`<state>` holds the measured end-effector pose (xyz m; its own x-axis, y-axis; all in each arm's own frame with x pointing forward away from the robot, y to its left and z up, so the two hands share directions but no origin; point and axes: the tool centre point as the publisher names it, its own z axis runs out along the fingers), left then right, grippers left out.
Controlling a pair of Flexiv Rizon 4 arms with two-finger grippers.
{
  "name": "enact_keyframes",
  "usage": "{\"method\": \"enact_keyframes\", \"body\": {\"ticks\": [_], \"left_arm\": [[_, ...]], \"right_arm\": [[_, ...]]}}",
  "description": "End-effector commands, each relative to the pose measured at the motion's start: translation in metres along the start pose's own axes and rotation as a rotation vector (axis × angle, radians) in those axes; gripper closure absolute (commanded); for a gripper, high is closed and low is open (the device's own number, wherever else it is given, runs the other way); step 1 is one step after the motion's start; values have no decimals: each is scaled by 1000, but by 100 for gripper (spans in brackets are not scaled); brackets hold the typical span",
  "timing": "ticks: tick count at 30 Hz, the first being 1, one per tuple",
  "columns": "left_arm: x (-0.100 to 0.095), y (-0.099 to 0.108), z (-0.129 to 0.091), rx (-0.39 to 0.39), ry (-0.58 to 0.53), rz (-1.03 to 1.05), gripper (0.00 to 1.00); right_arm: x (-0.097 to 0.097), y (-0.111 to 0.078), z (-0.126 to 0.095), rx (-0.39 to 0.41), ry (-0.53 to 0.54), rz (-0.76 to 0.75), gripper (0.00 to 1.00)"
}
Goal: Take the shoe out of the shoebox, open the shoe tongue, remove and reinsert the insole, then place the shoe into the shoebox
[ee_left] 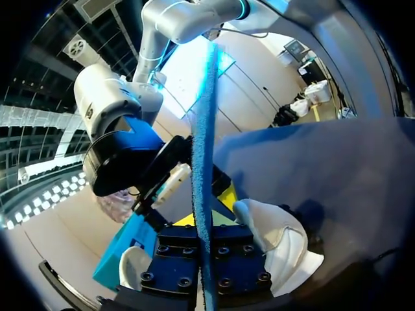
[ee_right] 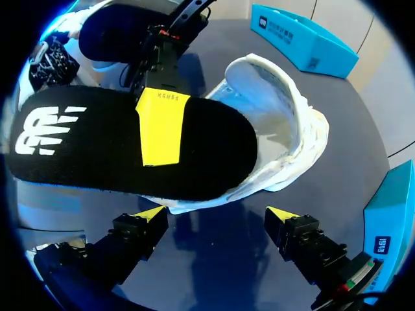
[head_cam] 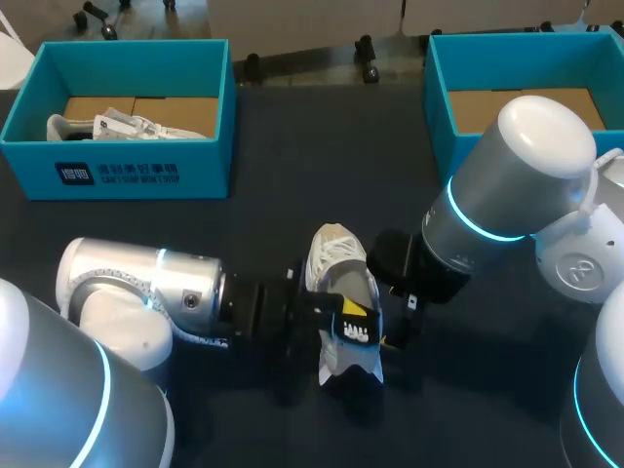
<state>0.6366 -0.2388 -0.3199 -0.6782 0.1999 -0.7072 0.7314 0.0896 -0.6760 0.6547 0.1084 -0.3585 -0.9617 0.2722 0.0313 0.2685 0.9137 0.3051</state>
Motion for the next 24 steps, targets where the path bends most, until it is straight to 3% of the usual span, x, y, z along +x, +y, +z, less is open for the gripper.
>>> {"method": "enact_keyframes", "body": {"ticks": [1,24], "left_arm": [[1,1,-1,20,3,25,100],[-2,29,2,-50,-52,130,100]], "right_arm": [[1,0,1,-1,-2,1,0],[1,0,1,-1,-2,1,0]]}}
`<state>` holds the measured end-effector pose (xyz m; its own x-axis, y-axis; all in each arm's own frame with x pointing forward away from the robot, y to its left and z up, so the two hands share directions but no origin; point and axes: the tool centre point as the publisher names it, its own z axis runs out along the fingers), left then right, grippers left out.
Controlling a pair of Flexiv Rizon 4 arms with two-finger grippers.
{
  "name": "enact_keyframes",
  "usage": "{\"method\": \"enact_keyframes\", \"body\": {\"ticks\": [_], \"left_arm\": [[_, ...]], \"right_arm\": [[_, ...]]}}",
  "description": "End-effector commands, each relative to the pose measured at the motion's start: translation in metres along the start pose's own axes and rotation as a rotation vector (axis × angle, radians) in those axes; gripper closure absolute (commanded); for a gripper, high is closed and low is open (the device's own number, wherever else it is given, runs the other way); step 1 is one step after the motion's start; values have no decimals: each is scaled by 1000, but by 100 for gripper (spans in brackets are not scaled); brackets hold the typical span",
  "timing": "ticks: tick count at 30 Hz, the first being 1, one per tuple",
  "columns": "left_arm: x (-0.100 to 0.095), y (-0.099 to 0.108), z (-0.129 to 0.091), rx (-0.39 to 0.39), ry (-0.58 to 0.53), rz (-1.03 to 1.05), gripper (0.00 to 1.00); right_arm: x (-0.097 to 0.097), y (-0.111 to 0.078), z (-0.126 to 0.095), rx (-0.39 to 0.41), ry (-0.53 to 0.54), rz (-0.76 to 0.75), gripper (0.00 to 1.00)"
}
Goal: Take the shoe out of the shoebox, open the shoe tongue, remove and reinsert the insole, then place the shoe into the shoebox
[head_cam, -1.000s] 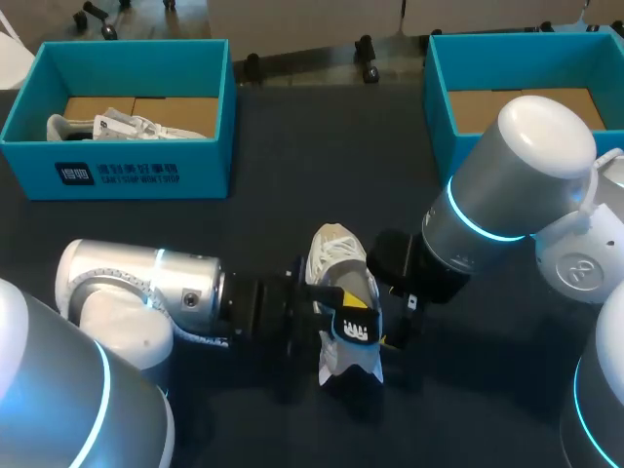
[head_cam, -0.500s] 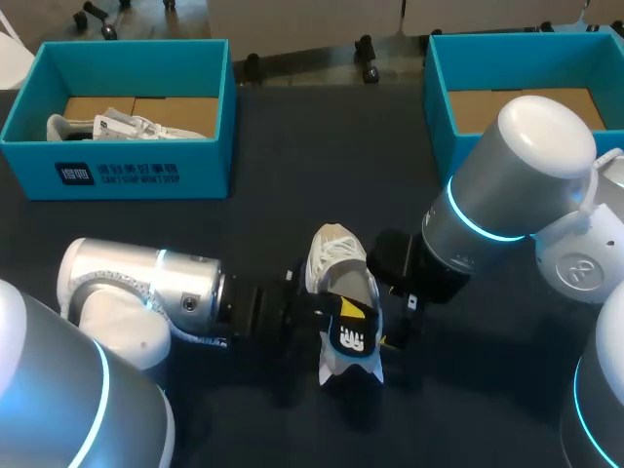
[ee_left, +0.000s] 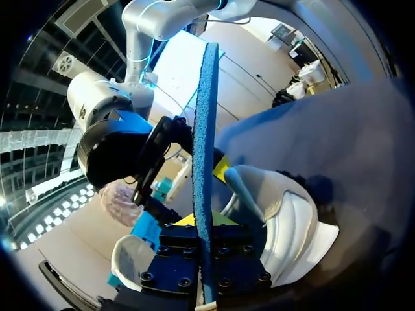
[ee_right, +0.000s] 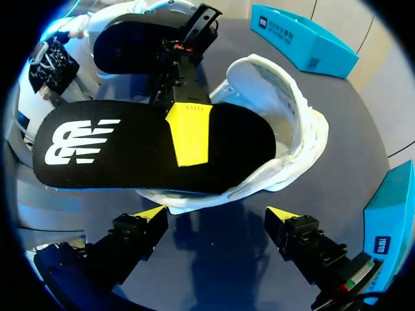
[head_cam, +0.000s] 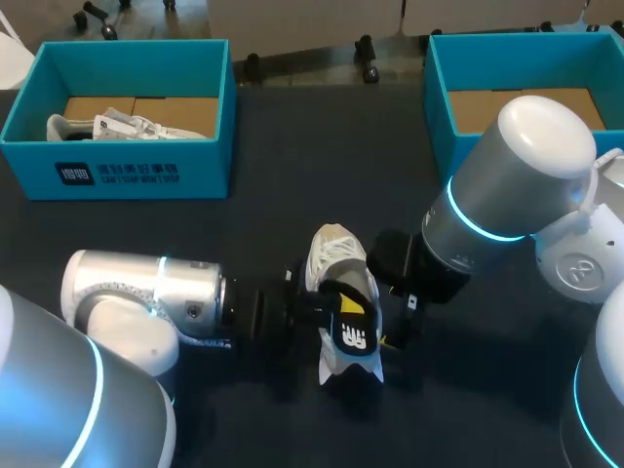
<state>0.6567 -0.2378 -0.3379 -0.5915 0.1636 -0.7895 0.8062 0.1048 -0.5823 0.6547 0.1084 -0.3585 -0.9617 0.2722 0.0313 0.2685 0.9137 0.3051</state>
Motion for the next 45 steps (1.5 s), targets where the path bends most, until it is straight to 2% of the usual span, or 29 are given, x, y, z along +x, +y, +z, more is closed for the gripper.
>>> {"method": "enact_keyframes", "body": {"ticks": [1,6,17,18,19,21,23,28,32,35,38,45], "left_arm": [[-1,5,1,-16,-5,16,100],[-6,12,0,-47,-38,35,100],[-7,9,-3,-34,-28,15,100],[-7,7,-4,-33,-26,6,94],[-7,5,-5,-31,-24,-7,73],[-8,0,-7,-21,-26,-22,65],[-9,-4,-8,-22,-24,-29,66],[-10,-17,-10,-32,-14,-26,62],[-12,-21,-9,-47,-20,-21,64],[-12,-24,-9,-68,-32,-14,60],[-10,-27,-6,-104,-26,5,65],[-10,-33,-3,-126,-9,13,76]], "right_arm": [[1,0,1,-1,-2,1,0],[1,0,1,-1,-2,1,0],[1,0,1,-1,-2,1,0],[1,0,1,-1,-2,1,0],[1,0,1,-1,-2,1,0],[1,0,1,-1,-2,1,0],[1,0,1,-1,-2,1,0],[1,0,1,-1,-2,1,0],[1,0,1,-1,-2,1,0],[1,0,1,-1,-2,1,0],[1,0,1,-1,-2,1,0],[1,0,1,-1,-2,1,0]]}}
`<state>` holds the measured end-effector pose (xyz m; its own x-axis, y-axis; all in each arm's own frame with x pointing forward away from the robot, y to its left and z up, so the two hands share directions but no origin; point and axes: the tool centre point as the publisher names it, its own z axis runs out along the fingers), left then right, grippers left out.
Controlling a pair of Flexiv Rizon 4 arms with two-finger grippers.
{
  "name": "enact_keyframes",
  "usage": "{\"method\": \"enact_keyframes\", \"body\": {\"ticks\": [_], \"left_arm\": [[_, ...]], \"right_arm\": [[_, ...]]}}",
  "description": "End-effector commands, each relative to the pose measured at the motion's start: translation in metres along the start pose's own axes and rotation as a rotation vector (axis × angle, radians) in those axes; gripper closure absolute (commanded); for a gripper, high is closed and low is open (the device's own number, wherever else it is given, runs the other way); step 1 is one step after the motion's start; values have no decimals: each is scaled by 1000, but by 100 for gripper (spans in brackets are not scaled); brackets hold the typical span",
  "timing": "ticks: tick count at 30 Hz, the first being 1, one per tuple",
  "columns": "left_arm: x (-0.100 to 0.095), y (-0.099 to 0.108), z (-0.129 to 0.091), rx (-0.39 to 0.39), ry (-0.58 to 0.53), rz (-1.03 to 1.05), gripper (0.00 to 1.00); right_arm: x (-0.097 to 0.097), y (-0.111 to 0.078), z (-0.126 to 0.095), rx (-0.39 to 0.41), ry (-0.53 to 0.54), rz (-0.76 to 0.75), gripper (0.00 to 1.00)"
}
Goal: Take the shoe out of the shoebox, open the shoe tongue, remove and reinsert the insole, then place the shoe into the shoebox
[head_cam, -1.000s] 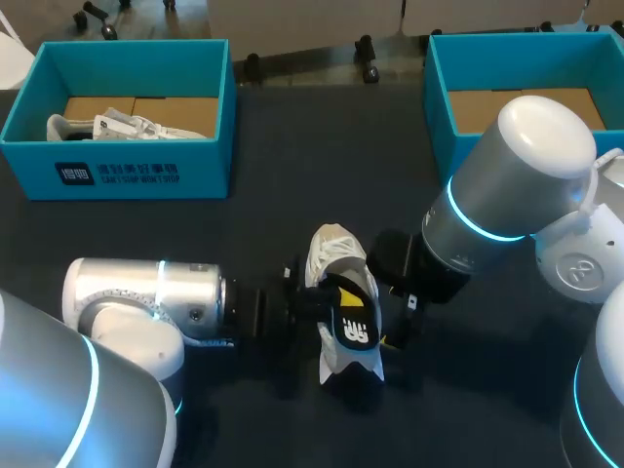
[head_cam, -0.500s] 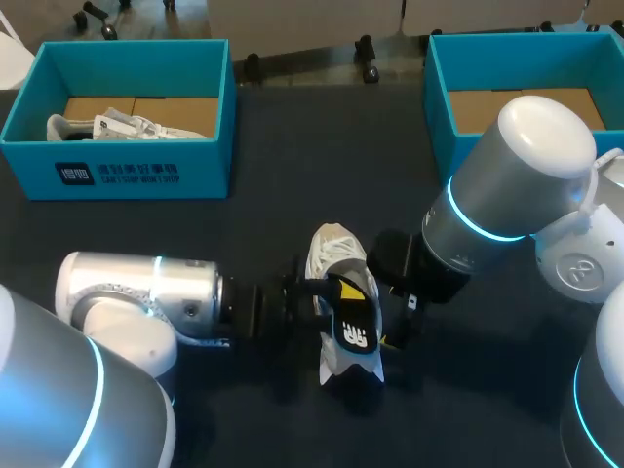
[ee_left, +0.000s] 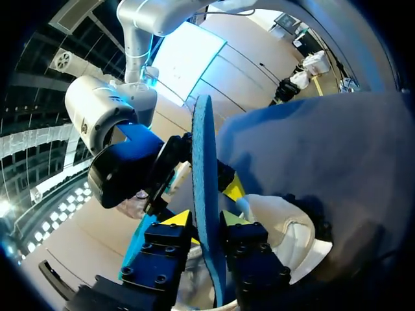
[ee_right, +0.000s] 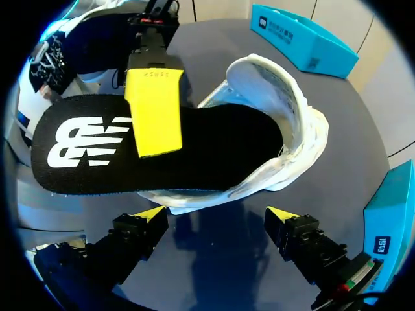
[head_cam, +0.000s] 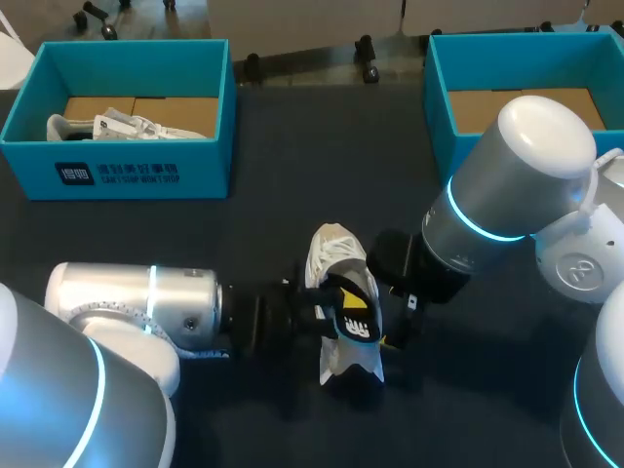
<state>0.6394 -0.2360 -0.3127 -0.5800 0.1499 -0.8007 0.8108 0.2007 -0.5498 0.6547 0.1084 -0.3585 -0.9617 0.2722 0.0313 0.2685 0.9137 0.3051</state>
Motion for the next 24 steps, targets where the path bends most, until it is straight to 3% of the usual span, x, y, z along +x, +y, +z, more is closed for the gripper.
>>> {"method": "enact_keyframes", "body": {"ticks": [1,4,17,24], "left_arm": [[0,-5,3,-29,10,3,79],[1,-5,4,-28,14,22,100],[8,9,10,15,-2,82,100],[7,20,14,-15,-5,127,100]], "right_arm": [[1,0,1,-1,-2,1,0],[1,0,1,-1,-2,1,0],[1,0,1,-1,-2,1,0],[1,0,1,-1,-2,1,0]]}}
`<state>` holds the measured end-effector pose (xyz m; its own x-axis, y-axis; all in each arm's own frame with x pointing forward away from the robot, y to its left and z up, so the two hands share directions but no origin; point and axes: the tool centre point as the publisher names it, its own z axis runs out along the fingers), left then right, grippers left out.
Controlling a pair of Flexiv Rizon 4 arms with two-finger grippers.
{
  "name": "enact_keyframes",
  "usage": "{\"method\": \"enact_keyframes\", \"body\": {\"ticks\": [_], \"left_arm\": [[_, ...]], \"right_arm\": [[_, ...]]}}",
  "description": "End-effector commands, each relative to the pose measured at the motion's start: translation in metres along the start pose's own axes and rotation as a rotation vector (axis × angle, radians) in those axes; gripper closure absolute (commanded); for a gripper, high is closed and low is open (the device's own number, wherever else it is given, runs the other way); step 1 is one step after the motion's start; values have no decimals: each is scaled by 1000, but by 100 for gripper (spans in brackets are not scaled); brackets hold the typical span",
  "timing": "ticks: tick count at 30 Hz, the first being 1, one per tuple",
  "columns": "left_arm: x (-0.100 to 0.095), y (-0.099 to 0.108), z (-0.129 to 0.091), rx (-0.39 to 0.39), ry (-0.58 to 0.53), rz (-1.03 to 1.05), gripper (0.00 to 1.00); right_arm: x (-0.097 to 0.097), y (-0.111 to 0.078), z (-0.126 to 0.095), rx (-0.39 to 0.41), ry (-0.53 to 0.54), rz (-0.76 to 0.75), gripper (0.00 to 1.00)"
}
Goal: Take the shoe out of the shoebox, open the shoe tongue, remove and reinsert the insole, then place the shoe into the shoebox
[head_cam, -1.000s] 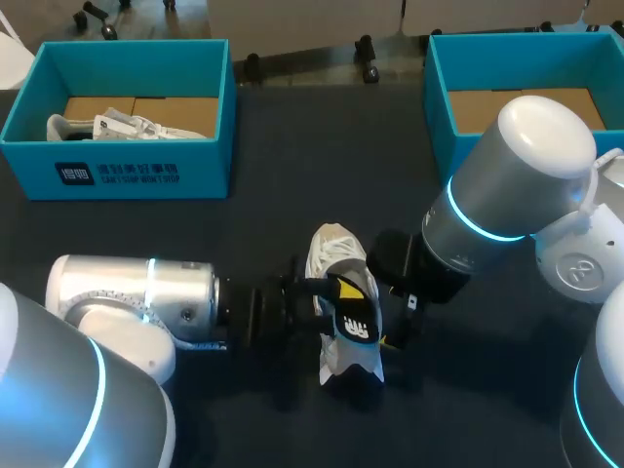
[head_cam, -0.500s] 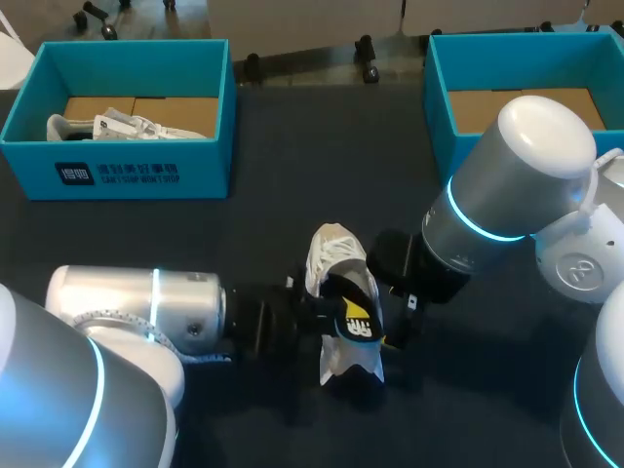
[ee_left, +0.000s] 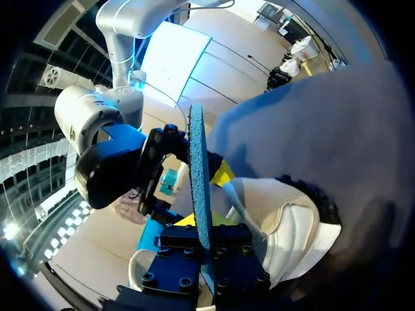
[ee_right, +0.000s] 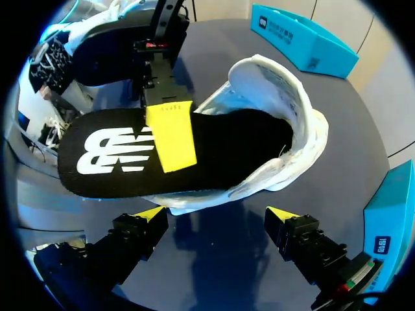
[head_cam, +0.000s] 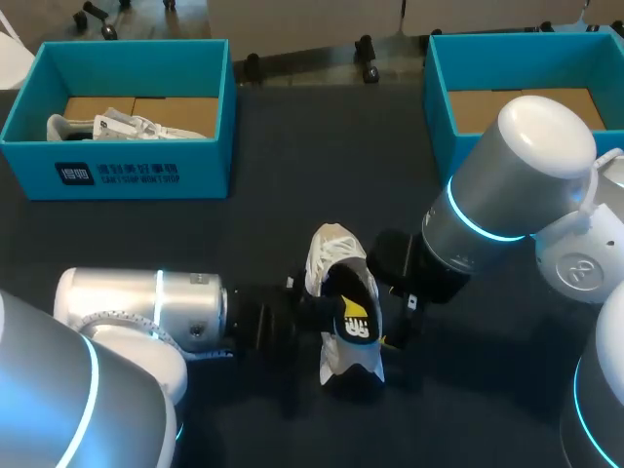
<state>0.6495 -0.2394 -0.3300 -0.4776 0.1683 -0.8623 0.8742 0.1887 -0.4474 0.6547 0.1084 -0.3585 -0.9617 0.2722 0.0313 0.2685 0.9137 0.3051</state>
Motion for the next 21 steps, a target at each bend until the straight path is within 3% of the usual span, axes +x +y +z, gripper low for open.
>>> {"method": "enact_keyframes", "body": {"ticks": [1,21], "left_arm": [[0,4,6,-16,3,22,100],[-3,32,6,-109,29,63,100]], "right_arm": [[1,0,1,-1,-2,1,0],[1,0,1,-1,-2,1,0]]}}
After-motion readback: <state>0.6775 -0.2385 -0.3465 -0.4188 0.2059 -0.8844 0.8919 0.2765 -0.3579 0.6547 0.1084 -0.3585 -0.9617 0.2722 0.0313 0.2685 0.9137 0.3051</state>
